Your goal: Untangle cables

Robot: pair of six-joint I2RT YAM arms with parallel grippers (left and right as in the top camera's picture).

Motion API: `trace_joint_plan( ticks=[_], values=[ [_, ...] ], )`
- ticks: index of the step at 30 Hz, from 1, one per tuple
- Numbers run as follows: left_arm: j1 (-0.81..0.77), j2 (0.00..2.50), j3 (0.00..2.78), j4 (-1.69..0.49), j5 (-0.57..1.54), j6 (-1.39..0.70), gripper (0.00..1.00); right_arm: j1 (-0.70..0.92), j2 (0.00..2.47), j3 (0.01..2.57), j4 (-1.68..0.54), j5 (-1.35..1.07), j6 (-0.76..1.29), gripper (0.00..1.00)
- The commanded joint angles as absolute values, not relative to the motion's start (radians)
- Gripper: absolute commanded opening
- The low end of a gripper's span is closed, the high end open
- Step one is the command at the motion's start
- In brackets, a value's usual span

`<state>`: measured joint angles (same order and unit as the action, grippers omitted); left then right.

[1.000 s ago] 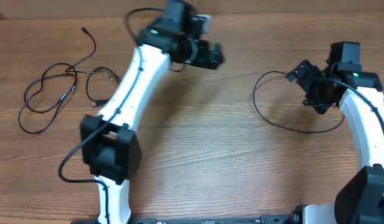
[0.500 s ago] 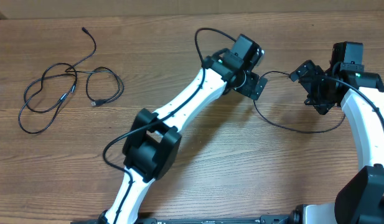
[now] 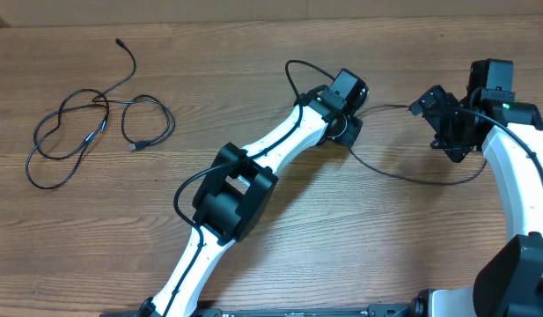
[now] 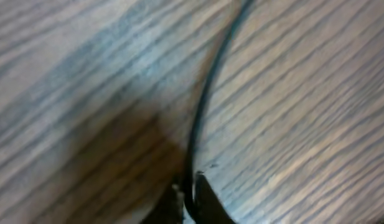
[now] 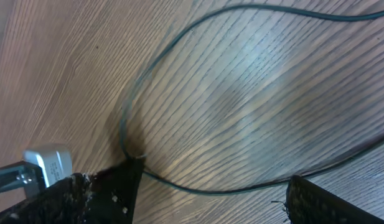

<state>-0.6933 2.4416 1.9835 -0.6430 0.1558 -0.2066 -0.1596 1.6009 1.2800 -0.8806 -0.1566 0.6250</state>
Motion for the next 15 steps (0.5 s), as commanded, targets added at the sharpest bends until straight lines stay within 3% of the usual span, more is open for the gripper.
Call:
trace_joint_plan(
  ticks=[1,10,15],
  values=[
    [-0.665,2.389,2.012,-0.681,0.134,-0.216,0.04,-0.164,1.601,1.283,-0.877,-0.147,0.628,1.0],
    [-0.535,2.091,2.015,-0.78,0.119,-0.294,0.04,-0.164,1.601,1.283,-0.877,-0.147,0.628,1.0],
    [-0.452,1.958,2.015,-0.731,0.028,-0.296,0.04,-0.164,1.601,1.283,-0.877,-0.147,0.628,1.0]
  ],
)
